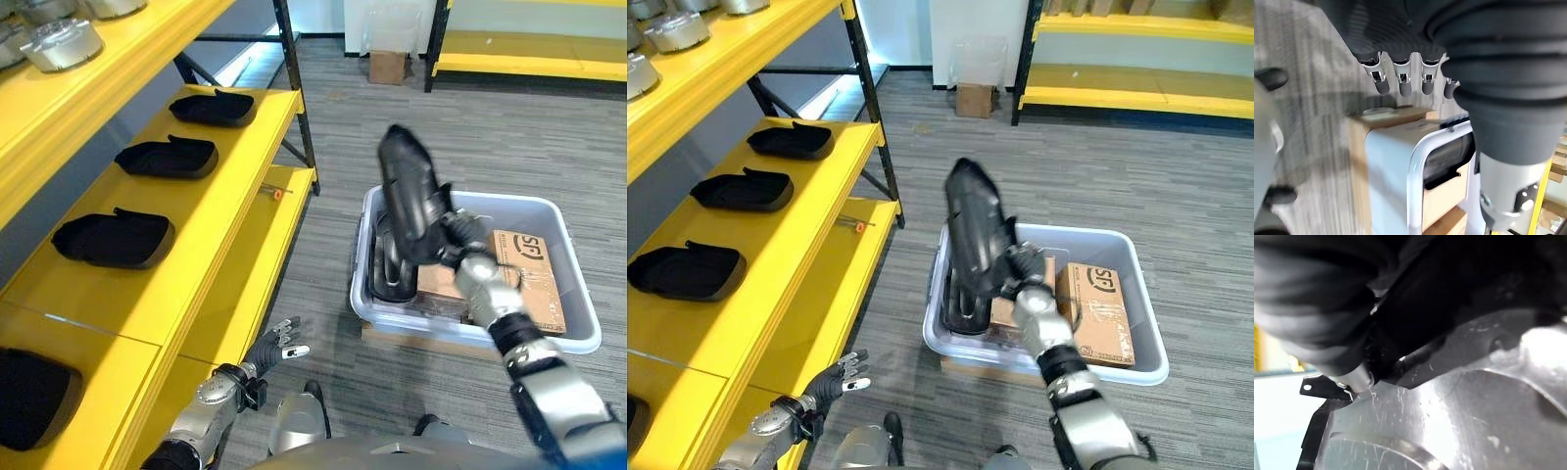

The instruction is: Move parts from the plastic box to the shelf.

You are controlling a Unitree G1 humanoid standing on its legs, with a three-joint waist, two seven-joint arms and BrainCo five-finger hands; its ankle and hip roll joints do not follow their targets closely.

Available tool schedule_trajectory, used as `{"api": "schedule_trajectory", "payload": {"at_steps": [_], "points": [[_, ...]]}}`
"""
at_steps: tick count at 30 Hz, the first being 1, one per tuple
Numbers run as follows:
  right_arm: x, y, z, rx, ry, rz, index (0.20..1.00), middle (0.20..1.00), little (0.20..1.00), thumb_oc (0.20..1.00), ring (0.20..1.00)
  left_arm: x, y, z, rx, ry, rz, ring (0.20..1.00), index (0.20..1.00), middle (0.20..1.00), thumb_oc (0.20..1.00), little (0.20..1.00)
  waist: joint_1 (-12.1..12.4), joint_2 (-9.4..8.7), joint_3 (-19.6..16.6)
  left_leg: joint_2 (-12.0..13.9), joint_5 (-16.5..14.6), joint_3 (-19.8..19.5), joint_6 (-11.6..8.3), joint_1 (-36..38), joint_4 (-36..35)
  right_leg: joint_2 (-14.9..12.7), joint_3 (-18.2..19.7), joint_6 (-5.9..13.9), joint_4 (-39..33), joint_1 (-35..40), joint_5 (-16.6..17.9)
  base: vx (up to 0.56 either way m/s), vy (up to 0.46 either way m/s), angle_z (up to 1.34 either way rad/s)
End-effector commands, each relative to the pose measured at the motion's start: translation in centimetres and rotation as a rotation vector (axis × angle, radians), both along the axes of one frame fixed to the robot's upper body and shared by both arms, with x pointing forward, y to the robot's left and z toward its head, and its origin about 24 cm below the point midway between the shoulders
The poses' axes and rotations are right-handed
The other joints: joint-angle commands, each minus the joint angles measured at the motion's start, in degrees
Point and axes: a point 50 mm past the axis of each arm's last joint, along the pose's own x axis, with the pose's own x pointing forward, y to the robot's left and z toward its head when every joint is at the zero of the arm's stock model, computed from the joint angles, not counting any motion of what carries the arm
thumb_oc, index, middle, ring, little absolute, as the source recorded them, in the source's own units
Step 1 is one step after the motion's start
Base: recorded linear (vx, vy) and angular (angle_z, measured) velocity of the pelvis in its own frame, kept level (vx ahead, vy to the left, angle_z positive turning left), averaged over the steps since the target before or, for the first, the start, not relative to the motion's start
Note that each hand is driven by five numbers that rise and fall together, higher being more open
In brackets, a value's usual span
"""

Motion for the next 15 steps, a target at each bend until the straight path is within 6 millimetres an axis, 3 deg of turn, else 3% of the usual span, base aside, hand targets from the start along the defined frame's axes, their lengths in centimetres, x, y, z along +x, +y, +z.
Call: {"api": "schedule_trajectory", "payload": {"at_steps": [1,5,8,9,10,13,15], "points": [[2.0,-1.7,5.8,-0.024,-0.265,-0.010,0.200,0.200,0.200,0.200,0.200,0.8,-0.8,1.4,0.027,-0.104,-0.057,1.000,1.000,1.000,1.000,1.000,0.7,0.48,0.5,4.4,4.2,-1.0,-1.04,0.5,-3.1,-2.1,1.4,3.64,0.6,0.5,0.1,-0.04,0.245,-0.12],[0.6,-0.5,4.7,-0.017,-0.272,0.021,0.200,0.200,0.200,0.200,0.200,1.4,-0.9,1.9,0.040,-0.125,-0.042,1.000,1.000,1.000,1.000,1.000,0.3,0.29,0.1,2.7,3.5,1.7,0.02,2.0,-4.4,-3.0,0.2,4.13,-1.2,0.7,3.2,-0.08,0.157,-0.08],[0.3,0.3,4.6,-0.037,-0.275,0.028,0.200,0.200,0.200,0.200,0.200,2.1,-0.7,2.5,0.047,-0.152,-0.023,1.000,1.000,1.000,1.000,1.000,0.1,0.49,0.3,1.8,3.1,3.3,0.55,2.7,-5.3,-2.6,-0.1,4.24,-0.6,-0.3,3.5,-0.12,0.057,-0.32],[-0.1,-0.1,4.1,-0.038,-0.273,0.017,0.200,0.200,0.200,0.200,0.200,2.7,-0.4,3.0,0.040,-0.172,-0.007,1.000,1.000,1.000,1.000,1.000,-1.0,0.59,0.4,1.3,3.0,2.7,0.72,2.0,-5.0,1.3,3.1,3.66,0.8,-0.8,0.6,-0.16,0.004,-0.34],[-0.3,-0.2,3.9,-0.042,-0.276,0.015,0.200,0.200,0.200,0.200,0.200,2.9,-0.4,3.2,0.024,-0.175,-0.002,1.000,1.000,1.000,1.000,1.000,-1.4,0.51,0.4,1.1,3.1,2.2,0.74,1.7,-4.8,2.9,4.3,3.28,1.0,-0.8,-0.3,-0.10,-0.048,-0.11],[-1.1,-1.3,3.1,-0.023,-0.274,0.015,0.200,0.200,0.200,0.200,0.200,3.1,-0.9,3.6,-0.010,-0.171,-0.010,1.000,1.000,1.000,1.000,1.000,-3.1,-0.77,0.4,-1.0,3.1,-1.0,0.10,0.6,-4.8,11.0,9.3,0.08,-3.7,1.8,-1.1,-0.03,-0.115,0.52],[-1.2,-2.0,3.1,-0.025,-0.279,0.021,0.200,0.200,0.200,0.200,0.200,3.1,-1.1,3.4,-0.009,-0.157,-0.030,1.000,1.000,1.000,1.000,1.000,-3.4,-1.23,0.0,-1.5,3.2,-2.0,-0.43,0.0,-5.0,12.3,10.0,-0.97,-6.5,3.0,-0.4,-0.03,-0.175,0.66]]}}
